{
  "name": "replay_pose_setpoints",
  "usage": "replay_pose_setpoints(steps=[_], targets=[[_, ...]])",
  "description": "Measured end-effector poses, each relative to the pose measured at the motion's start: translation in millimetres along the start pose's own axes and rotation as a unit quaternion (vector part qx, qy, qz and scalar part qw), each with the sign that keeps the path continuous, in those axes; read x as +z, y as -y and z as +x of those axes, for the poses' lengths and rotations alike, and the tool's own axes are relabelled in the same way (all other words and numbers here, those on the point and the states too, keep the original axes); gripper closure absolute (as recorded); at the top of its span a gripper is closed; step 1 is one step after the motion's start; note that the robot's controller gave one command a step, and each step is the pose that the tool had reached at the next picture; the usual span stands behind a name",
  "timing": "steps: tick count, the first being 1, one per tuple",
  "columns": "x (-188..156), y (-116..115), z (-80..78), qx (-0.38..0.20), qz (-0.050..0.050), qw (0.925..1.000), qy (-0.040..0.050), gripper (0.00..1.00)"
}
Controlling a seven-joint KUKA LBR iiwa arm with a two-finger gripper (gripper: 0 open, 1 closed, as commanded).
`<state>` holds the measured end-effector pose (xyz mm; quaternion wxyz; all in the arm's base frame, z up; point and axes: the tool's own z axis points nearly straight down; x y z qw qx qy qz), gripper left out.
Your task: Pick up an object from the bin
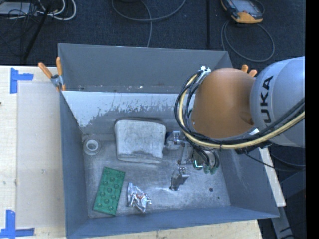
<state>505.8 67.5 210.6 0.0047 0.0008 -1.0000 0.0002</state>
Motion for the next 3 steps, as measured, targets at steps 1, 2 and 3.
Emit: replay_pose_setpoints(steps=[1, 2, 3], targets=[[137.6, -76.6, -13.2, -0.078, 0.001, 0.9969, 0.0019, 0.0], [134.5, -76.5, -12.7, -0.074, 0.0, 0.9973, 0.0011, 1.0], [-75.1, -100.6, -53.8, -0.252, 0.001, 0.9676, 0.0094, 1.0]])
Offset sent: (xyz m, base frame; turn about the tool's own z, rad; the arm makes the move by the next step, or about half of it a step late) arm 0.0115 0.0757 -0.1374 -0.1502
